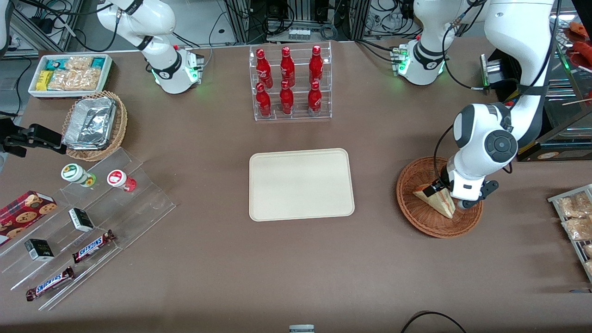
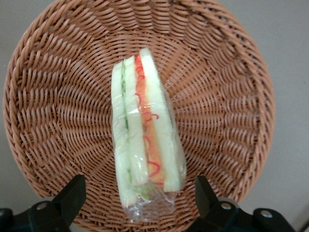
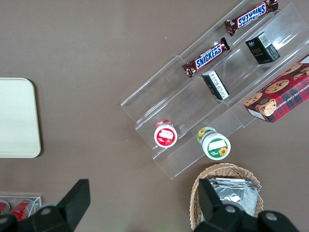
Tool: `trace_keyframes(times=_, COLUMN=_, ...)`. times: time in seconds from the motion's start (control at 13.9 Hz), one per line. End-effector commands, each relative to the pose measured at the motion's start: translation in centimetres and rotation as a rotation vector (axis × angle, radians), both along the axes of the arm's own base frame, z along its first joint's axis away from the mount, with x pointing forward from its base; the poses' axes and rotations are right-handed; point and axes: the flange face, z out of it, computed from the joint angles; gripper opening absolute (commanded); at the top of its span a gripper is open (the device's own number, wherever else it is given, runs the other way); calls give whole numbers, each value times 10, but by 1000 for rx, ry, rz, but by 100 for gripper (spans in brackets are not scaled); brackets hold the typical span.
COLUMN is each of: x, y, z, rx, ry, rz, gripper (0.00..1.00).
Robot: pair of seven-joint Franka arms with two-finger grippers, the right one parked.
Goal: Place sandwich from basket to tray
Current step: 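Close the left gripper on the wrapped sandwich and lift it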
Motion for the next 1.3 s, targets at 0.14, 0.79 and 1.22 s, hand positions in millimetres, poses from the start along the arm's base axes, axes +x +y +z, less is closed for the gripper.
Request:
trace_keyframes(times=0.14, x=-1, y=2, z=-14, rx=3, ry=-22, rz=21, gripper=94)
trace_keyframes(times=0.79, x=17, y=-6, z=-1, rx=2, ry=-37, rz=35, gripper=0)
trace_keyframes(times=1.22, x=50, y=-82, z=127, rx=56, ry=43, rz=-128, gripper=0)
